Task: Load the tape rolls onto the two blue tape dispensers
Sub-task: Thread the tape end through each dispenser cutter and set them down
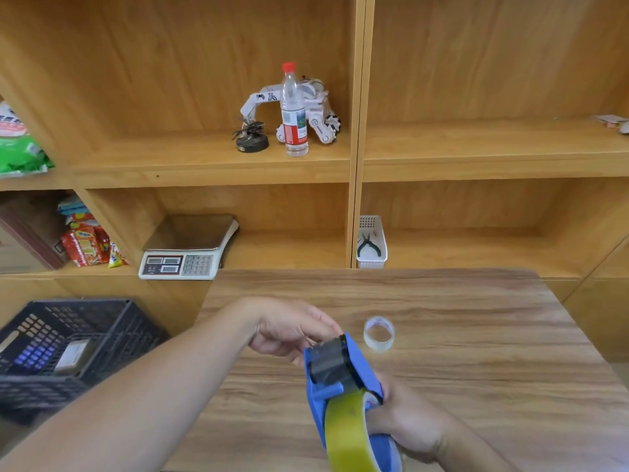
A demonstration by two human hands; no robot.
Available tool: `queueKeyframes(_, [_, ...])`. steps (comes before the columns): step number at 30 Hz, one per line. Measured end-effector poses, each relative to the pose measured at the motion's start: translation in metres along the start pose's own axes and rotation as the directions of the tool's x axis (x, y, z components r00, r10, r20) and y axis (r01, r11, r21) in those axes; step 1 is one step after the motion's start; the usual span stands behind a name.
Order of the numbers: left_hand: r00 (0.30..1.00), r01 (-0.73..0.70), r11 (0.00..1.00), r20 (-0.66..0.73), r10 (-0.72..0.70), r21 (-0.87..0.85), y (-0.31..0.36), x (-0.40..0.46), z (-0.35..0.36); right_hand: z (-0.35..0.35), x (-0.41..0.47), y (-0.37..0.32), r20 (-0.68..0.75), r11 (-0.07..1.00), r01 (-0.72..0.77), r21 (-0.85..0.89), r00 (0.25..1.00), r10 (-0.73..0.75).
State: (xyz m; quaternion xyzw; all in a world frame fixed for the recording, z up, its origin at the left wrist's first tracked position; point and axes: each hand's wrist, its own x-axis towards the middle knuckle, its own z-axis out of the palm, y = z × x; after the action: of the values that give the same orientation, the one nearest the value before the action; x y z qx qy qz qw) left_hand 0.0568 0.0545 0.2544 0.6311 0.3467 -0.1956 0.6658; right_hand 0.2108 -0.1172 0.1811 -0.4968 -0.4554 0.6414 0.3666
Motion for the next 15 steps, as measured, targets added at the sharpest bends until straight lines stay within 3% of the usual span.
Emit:
queueKeyframes(3, [0.998,0.031,0.996,-0.057,-0.036,-0.078,-0.022,0.013,-0.009,0.008,0.012,0.012,-0.038,0.998,-0.065,0.002,0.997,0.065])
queueKeyframes(5, [0.975,-0.007,0.98,-0.218,-0.038,-0.201,-0.041,0.025,-0.016,0.013,0.021,0.019,-0.057,0.994,-0.099,0.04,0.993,0.101])
queueKeyframes(7, [0.896,-0.066,0.938,-0.433,-0.093,-0.339,-0.065,0.037,-0.023,0.02,0.03,0.024,-0.075,0.987,-0.12,0.111,0.989,0.128])
queueKeyframes(9, [0.812,-0.126,0.883,-0.558,-0.171,-0.453,-0.095,0.048,-0.027,0.026,0.04,0.031,-0.099,0.984,-0.123,0.13,0.986,0.137])
queueKeyframes(11, [0.782,-0.151,0.826,-0.577,-0.237,-0.544,-0.129,0.055,-0.027,0.029,0.053,0.045,-0.15,0.979,-0.139,0.148,0.976,0.161])
queueKeyframes(15, [0.817,-0.106,0.734,-0.479,-0.32,-0.671,-0.189,0.063,-0.008,0.03,0.088,0.091,-0.25,0.949,-0.269,0.164,0.919,0.303])
